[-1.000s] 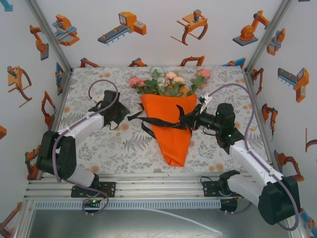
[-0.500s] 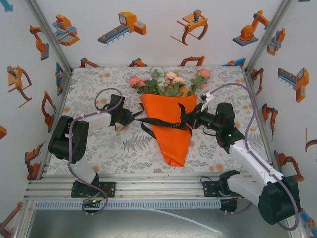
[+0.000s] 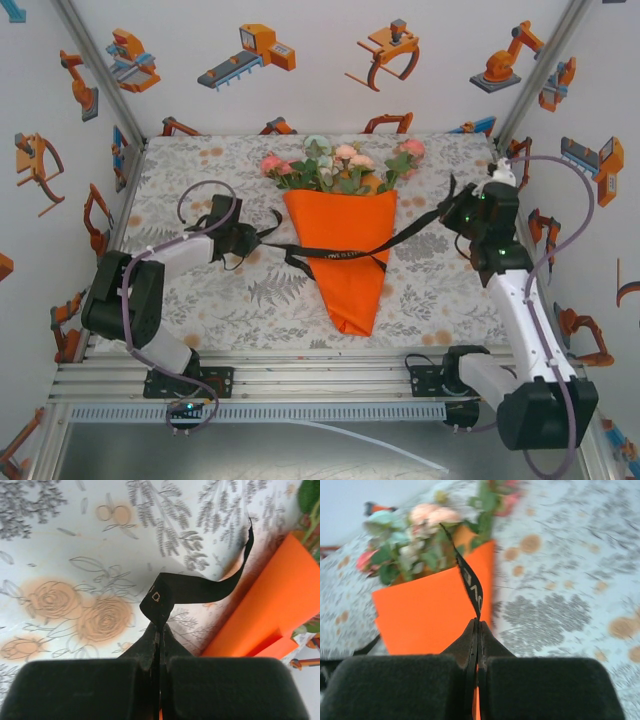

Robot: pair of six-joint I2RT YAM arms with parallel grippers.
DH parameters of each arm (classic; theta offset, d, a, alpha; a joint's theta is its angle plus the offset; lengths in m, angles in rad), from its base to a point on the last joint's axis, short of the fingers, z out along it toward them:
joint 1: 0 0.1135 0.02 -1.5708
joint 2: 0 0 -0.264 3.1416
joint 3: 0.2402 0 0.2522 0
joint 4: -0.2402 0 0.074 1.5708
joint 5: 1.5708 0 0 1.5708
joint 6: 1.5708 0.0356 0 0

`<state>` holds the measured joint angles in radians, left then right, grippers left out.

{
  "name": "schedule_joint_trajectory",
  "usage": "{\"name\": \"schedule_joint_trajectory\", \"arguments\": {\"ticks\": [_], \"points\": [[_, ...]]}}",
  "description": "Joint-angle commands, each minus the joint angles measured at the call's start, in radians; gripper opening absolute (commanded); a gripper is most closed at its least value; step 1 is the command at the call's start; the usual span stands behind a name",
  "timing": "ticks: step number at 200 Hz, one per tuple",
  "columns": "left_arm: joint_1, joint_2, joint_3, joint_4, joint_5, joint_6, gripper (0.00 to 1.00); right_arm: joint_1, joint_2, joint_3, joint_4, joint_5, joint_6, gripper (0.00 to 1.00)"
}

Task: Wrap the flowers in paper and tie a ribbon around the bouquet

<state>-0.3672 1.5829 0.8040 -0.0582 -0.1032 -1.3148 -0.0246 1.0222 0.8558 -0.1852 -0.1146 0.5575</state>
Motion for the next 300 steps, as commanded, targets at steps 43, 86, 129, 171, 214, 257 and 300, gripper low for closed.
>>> {"name": "schedule_joint_trajectory", "arguments": {"ticks": [43,86,129,171,214,257,300], "points": [[0.022,-0.111,-0.098,-0.041,-0.037,0.058,0.0,-0.294,0.198,0.064,-0.055,-0.109,0.157,0.0],[0.074,-0.171,-0.155,-0.056,-0.046,0.071,0.0,-0.409,0.36,0.166,-0.141,-0.058,0.227,0.0],[0.115,-0.202,-0.17,-0.054,-0.025,0.099,0.0,-0.476,0.45,0.234,-0.13,-0.022,0.256,0.0],[0.083,-0.173,-0.134,0.002,0.03,0.149,0.0,-0.345,0.427,0.18,-0.021,-0.158,0.014,0.98],[0.039,-0.203,-0.081,0.008,-0.03,0.329,0.0,-0.078,0.314,0.072,0.019,-0.432,-0.605,0.87],[0.015,-0.23,-0.051,0.048,-0.038,0.506,0.0,0.311,0.264,0.001,-0.441,-0.434,-1.467,0.88],[0.016,-0.214,-0.07,0.085,-0.017,0.508,0.0,0.431,0.351,0.004,-0.452,-0.396,-1.472,0.86]]}}
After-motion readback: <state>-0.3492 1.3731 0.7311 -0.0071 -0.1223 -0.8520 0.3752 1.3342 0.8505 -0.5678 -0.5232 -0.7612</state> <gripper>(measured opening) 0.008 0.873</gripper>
